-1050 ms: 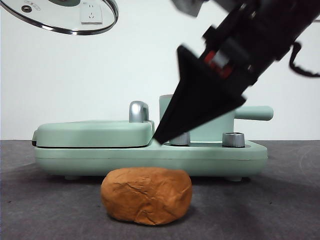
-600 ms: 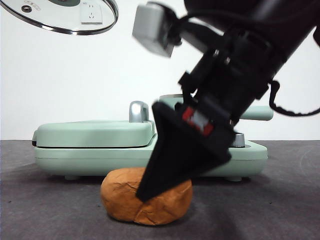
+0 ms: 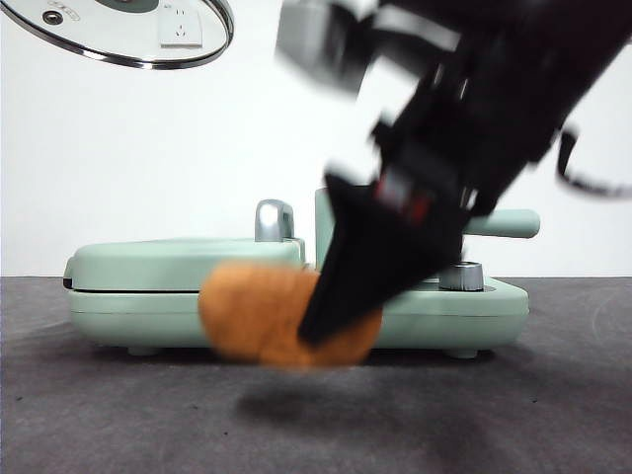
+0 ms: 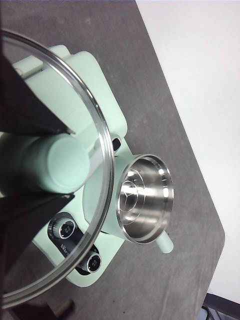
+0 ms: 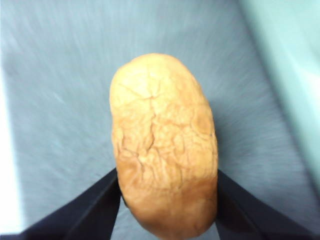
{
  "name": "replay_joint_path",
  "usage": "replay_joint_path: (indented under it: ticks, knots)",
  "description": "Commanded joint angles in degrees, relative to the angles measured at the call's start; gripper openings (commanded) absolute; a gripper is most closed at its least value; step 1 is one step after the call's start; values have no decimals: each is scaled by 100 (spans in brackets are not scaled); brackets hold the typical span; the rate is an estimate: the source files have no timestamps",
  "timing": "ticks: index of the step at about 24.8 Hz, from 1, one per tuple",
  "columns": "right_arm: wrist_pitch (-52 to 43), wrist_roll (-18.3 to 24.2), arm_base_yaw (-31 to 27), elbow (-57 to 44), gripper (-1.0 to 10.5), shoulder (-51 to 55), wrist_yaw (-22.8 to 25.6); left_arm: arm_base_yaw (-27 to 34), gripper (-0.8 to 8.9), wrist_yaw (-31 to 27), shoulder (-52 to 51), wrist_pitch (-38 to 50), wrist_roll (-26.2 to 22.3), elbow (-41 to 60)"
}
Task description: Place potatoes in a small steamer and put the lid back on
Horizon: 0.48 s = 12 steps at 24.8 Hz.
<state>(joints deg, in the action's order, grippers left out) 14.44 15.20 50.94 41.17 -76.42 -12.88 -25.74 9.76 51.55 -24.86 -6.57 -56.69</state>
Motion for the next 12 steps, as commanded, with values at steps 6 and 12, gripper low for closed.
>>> replay_joint_path:
  ticks: [6,12]
  knots:
    - [2417,-1241,-695,1246,214,1364,313,-20,15,9,-13,170,15,-96]
    - [3458,-1331,-1252,2723,215,1045,417,-20,15,9,-15,170,15,-96]
